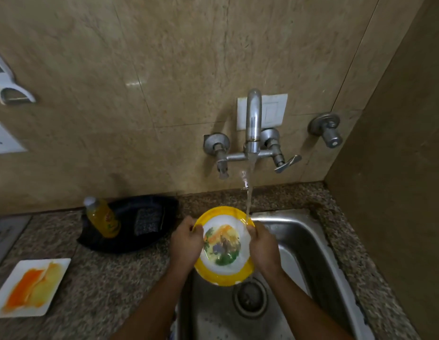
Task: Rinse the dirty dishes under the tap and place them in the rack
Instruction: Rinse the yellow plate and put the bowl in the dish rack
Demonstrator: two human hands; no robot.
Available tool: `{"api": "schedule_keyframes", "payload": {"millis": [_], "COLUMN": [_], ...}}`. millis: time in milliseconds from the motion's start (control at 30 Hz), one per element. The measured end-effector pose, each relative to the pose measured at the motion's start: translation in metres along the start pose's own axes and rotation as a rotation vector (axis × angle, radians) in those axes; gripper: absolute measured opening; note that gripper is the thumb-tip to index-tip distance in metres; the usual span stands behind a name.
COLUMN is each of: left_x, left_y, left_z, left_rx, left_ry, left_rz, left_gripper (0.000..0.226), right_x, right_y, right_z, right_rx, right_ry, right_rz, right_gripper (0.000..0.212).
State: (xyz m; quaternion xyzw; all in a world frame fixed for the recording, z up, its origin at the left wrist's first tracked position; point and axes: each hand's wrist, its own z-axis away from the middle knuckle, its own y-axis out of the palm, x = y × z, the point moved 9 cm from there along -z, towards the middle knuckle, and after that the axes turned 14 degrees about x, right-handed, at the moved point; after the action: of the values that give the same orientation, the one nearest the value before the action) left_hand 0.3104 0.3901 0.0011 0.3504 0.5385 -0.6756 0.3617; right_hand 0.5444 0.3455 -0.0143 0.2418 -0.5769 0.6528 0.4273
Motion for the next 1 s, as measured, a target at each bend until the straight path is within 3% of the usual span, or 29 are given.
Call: {"api": "schedule_keyframes", "payload": {"millis": [67,133,200,300,433,500,600,667,700,767,833,900,1000], "left_x": [-0.008,-0.028,-0.041,-0.046,-0.042,-0.037,-0.021,-0.019,-0.02,-0.023,-0.021,-0.015,-0.012], "left_y": [0.005,0.028,0.043,0.041,0.023,0.02,0.007,-0.005,-0.009,-0.014,-0.012,-0.002,0.028], "left_z": [-0.011,-0.013,-0.008,-0.009,-0.004,-0.001,0.0,-0.001,-0.001,0.001,0.004,0.004,-0.003], "left_rx": [0.152,0.437,0.559,0.409,0.119,0.064,-0.024,-0.08,-0.096,-0.111,-0.113,-0.068,0.096], "left_ry": [0.005,0.053,0.113,0.158,0.15,0.132,0.063,0.039,0.037,0.043,0.022,-0.007,-0.09], "left_rz": [0.021,0.01,-0.012,-0.009,0.058,0.092,0.253,0.356,0.397,0.458,0.532,0.611,0.683], "left_gripper": [0.019,0.015,0.008,0.032,0.04,0.037,0.028,0.022,0.021,0.022,0.019,0.019,0.024], "right_x": [0.017,0.037,0.052,0.048,-0.013,-0.016,0.022,0.031,0.02,-0.005,-0.012,-0.015,-0.021], "right_y": [-0.003,0.004,0.004,-0.005,0.005,0.015,-0.006,-0.011,-0.007,0.022,0.046,0.041,0.012], "right_z": [-0.003,-0.002,-0.002,-0.004,0.001,0.006,0.004,-0.003,-0.008,-0.006,0.006,0.006,0.002], "right_rx": [0.091,0.205,0.2,0.091,-0.028,-0.03,-0.116,-0.069,0.008,0.227,0.367,0.323,0.17], "right_ry": [-0.111,-0.214,-0.273,-0.257,0.044,0.107,-0.026,-0.044,0.051,0.261,0.334,0.305,0.255], "right_rz": [0.222,0.416,0.5,0.371,-0.351,-0.319,-0.004,0.051,-0.048,-0.536,-0.812,-0.841,-0.802], "right_gripper": [0.023,0.023,0.025,0.033,0.025,0.03,0.027,0.028,0.031,0.033,0.032,0.043,0.028]}}
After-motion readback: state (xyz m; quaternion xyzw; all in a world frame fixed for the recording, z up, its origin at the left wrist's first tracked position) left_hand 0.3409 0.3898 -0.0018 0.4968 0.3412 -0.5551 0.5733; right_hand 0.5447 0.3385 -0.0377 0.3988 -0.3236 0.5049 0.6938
